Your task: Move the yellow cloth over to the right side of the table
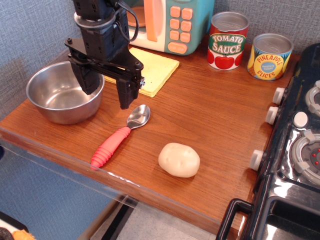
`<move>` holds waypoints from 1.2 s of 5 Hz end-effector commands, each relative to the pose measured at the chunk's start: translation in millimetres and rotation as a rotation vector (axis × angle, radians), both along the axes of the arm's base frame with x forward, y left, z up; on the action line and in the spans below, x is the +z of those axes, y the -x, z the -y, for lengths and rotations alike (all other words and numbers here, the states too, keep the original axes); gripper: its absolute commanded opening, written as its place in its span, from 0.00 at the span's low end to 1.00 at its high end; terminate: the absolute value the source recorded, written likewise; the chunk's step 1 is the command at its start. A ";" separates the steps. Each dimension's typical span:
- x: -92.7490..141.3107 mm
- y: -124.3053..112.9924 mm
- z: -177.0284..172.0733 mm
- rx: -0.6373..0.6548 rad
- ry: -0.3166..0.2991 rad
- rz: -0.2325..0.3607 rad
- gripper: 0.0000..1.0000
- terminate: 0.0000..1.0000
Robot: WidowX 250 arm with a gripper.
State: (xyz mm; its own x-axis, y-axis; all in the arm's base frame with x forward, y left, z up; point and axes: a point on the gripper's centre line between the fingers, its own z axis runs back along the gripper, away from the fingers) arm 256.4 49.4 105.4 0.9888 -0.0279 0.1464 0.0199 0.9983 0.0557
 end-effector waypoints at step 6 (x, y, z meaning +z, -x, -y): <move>-22.8 -134.4 -62.0 0.034 0.065 0.050 1.00 0.00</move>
State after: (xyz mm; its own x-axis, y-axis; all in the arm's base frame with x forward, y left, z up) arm 387.1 107.8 58.2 0.9902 0.0176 0.1382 -0.0132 0.9994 -0.0326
